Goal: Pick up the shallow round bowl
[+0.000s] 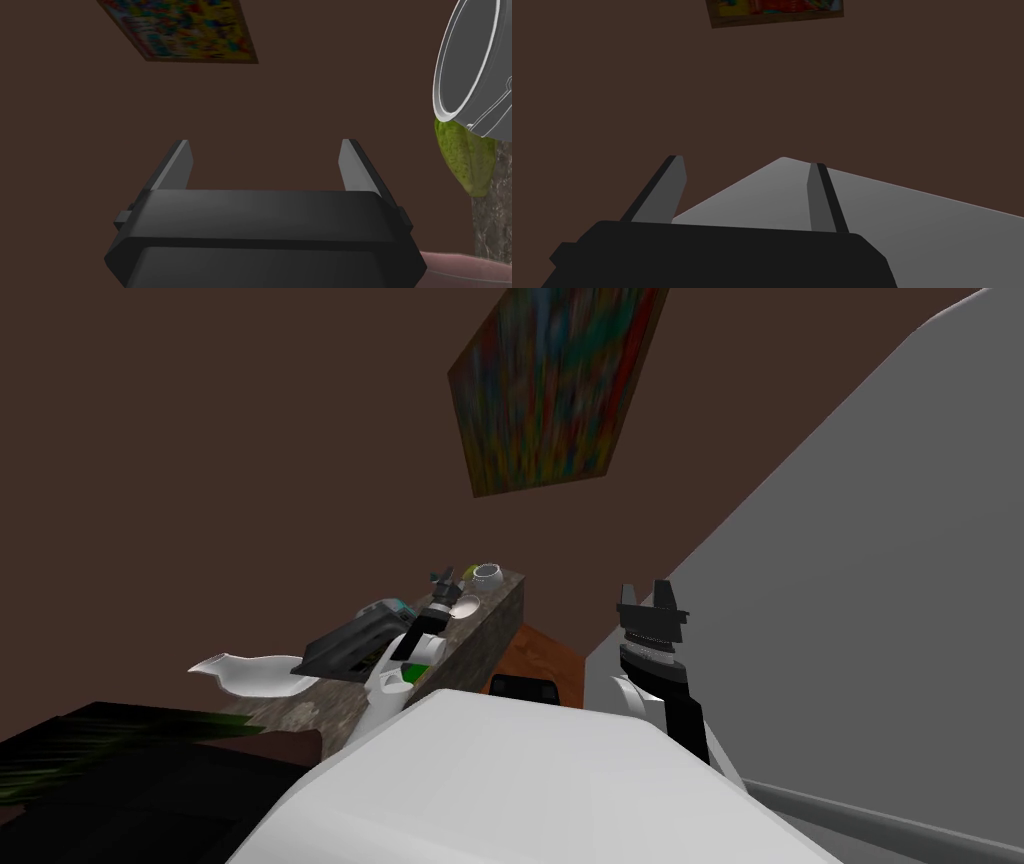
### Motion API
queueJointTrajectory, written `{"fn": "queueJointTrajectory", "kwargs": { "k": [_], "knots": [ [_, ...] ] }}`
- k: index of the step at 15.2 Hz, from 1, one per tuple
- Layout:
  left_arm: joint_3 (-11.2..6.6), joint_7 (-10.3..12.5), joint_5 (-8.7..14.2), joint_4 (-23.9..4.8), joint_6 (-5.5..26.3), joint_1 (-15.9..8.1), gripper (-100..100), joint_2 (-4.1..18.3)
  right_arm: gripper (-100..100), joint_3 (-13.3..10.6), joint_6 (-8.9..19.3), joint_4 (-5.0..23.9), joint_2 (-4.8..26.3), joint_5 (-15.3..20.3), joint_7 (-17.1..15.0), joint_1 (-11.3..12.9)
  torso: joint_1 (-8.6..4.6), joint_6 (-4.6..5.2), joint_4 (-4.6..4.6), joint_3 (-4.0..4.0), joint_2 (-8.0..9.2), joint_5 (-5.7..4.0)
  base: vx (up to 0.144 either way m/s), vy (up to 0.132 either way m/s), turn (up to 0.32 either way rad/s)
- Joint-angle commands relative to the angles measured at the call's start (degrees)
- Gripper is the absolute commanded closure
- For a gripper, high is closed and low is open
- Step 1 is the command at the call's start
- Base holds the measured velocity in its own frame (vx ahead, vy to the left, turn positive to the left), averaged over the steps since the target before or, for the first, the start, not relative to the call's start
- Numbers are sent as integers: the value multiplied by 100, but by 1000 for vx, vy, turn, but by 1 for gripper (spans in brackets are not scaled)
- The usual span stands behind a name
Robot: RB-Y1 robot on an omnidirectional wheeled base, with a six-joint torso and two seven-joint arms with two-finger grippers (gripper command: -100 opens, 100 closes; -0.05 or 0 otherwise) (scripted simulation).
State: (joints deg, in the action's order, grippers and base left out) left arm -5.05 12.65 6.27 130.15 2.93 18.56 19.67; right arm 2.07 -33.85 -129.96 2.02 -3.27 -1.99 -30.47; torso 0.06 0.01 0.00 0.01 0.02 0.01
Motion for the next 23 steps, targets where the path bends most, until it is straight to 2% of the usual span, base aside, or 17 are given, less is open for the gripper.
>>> {"fn": "queueJointTrajectory", "kwargs": {
  "k": [1,2,3,5,6,7,9,10,12,13,14,16,17,18,23],
  "knots": [
    [3,29,32,31,286,9,-100,18,0,0,0,0,0,0,0,0,0,0,0,0,0,0,-9,10,-29],
    [3,29,32,31,320,9,-100,18,0,0,0,0,0,0,0,0,-1,-1,0,1,1,0,-5,6,-1],
    [-7,118,143,-28,488,-60,-100,103,0,0,0,0,0,0,0,0,-2,-2,0,1,0,0,-9,4,-55],
    [-7,118,143,-28,710,-60,-100,103,0,0,0,0,0,0,0,0,-3,0,0,1,1,-1,-11,7,-48],
    [-7,118,143,-28,713,-60,-100,103,0,0,0,0,0,0,0,0,-2,-1,0,1,1,-1,-5,6,1],
    [-18,208,256,-88,920,-128,-100,183,0,0,0,0,0,0,0,0,-2,-1,0,0,0,-1,-7,7,-65],
    [-18,208,256,-88,1111,-128,-100,183,0,0,0,0,0,0,0,0,-1,0,0,0,0,0,-9,11,-48],
    [-29,299,370,-149,1249,-198,-100,259,0,0,0,0,0,0,0,0,-1,-1,0,0,0,0,-11,9,-57],
    [-29,299,370,-149,1500,-198,-100,259,0,0,0,0,0,0,0,0,-1,0,0,1,2,0,-12,10,-49],
    [-29,299,370,-149,1514,-198,-100,259,0,0,0,0,0,0,0,0,-1,-1,0,1,2,0,-7,6,2],
    [-41,390,484,-210,1726,-267,-100,332,0,0,0,0,0,0,0,0,-2,-2,0,1,1,0,-9,6,-51],
    [-41,390,484,-210,1920,-267,-100,332,0,0,0,0,0,0,0,0,-2,0,0,0,1,-1,-10,8,-57],
    [-41,390,484,-210,1920,-267,-100,332,0,0,0,0,0,0,0,0,-2,-1,0,1,1,0,-6,6,4],
    [-53,482,600,-272,2137,-336,-100,400,0,0,0,0,0,0,0,0,-2,-2,0,0,0,-1,-10,5,-61],
    [-65,573,714,-334,2724,-405,-100,465,0,0,0,0,0,0,0,0,0,0,1,2,3,0,-13,10,-52]
  ]
}}
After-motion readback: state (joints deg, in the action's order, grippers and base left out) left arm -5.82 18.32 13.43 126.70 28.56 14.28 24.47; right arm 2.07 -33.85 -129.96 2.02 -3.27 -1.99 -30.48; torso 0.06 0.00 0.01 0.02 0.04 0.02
